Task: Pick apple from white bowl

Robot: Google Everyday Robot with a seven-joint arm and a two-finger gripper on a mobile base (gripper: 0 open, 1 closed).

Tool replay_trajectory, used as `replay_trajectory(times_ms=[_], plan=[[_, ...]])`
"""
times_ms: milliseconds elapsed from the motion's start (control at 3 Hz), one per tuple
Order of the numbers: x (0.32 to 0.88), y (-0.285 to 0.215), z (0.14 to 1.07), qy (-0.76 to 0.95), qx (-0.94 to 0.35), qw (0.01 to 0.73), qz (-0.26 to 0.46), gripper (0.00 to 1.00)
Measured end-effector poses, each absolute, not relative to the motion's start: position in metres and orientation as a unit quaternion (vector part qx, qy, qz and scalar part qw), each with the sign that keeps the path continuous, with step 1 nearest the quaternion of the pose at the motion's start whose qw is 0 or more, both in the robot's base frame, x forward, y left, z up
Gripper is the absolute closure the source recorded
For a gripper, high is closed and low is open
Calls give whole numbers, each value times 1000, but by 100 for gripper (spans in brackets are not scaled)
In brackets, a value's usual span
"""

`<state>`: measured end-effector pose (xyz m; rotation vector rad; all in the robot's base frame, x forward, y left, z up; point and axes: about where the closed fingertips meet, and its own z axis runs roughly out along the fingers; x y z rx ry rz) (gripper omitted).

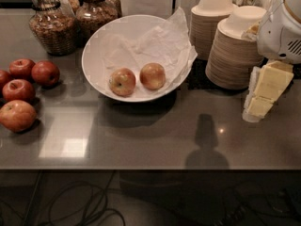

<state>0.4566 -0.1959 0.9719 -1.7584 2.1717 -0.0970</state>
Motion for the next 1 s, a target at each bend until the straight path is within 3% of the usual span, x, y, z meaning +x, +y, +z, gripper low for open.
replay_trajectory(times_ms=[333,1000], plan=[[463,-186,970,761,-620,190,-21,0],[525,-83,968,712,-654,255,4,0]])
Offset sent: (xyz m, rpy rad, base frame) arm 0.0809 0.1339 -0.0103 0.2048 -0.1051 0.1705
